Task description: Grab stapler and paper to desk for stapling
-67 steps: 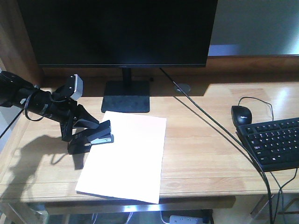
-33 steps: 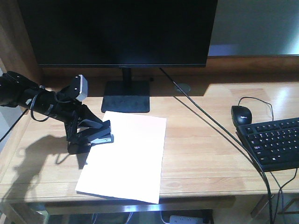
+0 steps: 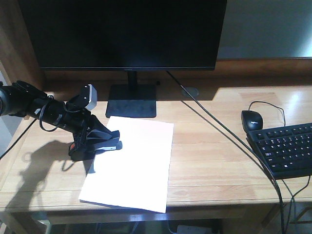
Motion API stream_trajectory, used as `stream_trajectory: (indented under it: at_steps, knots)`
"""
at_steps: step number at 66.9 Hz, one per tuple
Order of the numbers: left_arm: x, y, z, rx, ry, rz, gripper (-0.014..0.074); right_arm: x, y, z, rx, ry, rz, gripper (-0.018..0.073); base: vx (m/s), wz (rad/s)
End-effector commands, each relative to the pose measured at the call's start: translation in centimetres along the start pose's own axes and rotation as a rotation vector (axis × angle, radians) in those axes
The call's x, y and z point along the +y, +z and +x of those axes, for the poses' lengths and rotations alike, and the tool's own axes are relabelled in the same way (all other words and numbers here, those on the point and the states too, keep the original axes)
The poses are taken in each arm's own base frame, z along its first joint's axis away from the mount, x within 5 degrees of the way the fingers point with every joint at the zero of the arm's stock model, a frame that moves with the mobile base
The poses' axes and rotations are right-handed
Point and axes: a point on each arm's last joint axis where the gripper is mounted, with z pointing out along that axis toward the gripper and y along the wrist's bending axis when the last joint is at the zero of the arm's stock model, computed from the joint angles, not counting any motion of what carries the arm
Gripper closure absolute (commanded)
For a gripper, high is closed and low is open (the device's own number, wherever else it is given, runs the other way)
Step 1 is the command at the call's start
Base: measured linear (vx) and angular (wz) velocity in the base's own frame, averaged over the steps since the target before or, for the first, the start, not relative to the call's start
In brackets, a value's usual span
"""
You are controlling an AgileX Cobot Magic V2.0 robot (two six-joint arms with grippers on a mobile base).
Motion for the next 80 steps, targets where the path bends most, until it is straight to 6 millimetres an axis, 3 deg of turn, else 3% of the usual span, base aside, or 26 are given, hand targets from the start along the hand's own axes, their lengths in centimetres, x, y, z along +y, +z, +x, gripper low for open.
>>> stream_trajectory:
  at_steps: [1, 23, 80]
  knots:
    - [0.0, -0.7, -1.7, -0.021, 0.025, -0.013, 0.0603, 0.0, -0.2, -1.4, -0.093, 0.001, 0.012, -0.0014, 0.00, 0.00]
    - [-0.2, 0.6, -0.9, 0.039, 0.024, 0.007, 0.0603, 0.0, -0.2, -1.4, -0.093, 0.001, 0.012, -0.0014, 0.00, 0.00]
    - [0.2, 0.6, -0.6, 0.072, -0.018, -0.034, 0.0603, 0.0, -0.2, -1.4, -0.093, 0.001, 0.012, -0.0014, 0.00, 0.00]
